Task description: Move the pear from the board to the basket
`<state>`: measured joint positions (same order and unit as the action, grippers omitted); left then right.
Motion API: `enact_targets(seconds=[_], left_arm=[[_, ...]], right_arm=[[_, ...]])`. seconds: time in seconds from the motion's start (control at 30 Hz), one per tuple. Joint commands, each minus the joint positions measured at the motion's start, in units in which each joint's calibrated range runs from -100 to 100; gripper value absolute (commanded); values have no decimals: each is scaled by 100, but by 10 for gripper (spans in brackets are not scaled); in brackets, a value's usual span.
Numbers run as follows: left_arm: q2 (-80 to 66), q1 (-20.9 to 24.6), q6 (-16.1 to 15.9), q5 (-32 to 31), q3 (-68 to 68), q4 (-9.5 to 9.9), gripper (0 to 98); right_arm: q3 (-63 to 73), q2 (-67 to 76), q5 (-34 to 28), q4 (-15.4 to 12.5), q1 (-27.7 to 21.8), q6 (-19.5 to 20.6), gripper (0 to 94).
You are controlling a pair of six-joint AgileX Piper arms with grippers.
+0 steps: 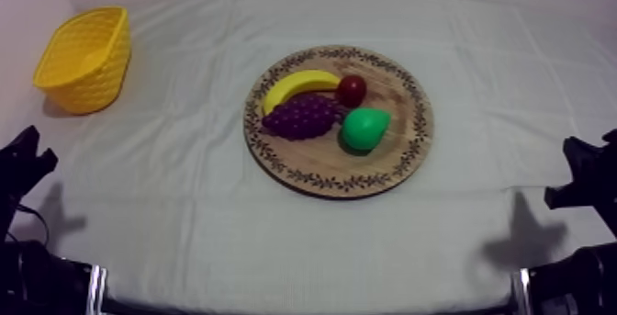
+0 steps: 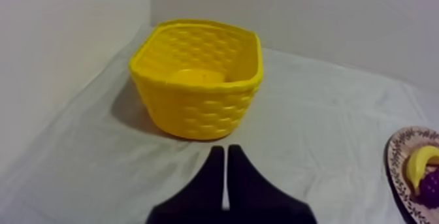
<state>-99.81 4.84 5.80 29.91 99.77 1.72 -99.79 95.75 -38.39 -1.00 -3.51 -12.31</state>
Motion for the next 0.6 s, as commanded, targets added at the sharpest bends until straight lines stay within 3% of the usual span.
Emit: enact_targets(seconds=[0.0, 0.27, 0.57], left_arm=[[-2, -31, -23, 9, 1, -2, 0], [483, -340, -268, 226, -705, 16, 0], [2326, -592, -853, 883, -3120, -48, 0]], right_arm=[[1, 1, 0, 0, -1, -1, 3], [1, 1, 0, 0, -1, 2, 3], [1, 1, 0, 0, -8, -2, 3]])
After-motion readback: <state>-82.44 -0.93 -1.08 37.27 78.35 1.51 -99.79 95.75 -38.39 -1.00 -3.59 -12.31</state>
